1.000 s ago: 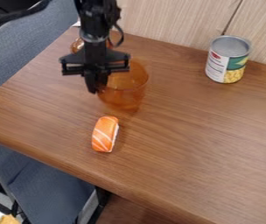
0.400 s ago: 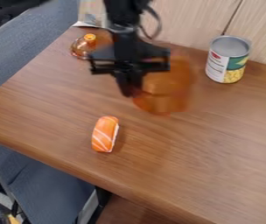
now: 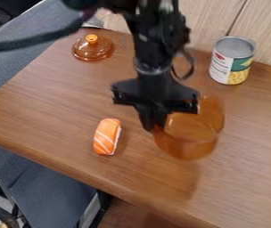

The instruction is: Move yellow container from middle of the table to the bottom right of the table

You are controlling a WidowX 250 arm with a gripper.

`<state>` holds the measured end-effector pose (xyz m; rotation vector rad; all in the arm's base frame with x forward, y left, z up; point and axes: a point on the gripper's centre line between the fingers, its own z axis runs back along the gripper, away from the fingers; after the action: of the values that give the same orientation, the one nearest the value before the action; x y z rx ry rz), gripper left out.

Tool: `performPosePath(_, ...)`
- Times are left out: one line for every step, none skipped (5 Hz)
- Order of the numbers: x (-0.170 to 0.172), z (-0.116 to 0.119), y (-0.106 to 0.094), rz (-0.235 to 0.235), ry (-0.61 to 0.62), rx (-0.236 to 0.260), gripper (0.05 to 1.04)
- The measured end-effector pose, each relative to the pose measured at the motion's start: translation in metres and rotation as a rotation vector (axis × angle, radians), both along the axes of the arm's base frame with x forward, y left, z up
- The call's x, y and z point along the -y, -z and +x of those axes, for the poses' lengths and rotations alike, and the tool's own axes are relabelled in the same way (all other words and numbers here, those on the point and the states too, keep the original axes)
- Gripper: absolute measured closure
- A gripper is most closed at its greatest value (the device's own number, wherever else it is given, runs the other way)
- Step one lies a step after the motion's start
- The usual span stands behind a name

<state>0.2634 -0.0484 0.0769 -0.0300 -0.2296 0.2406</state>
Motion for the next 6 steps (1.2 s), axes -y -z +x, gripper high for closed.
performPosePath(0.014,-0.009,0.018,0.024,0.067,-0.006,1.001)
performPosePath(0.029,-0.016,0.032,0.047,0.120,-0.012,1.001)
performPosePath(0.033,-0.014,0.043,0.052,0.144,-0.008,1.001)
performPosePath(0.035,-0.010,0.045,0.046,0.157,0.008,0.980)
performPosePath(0.034,-0.008,0.049,0.057,0.159,-0.018,0.801)
performPosePath(0.029,-0.005,0.048,0.033,0.132,-0.028,0.518)
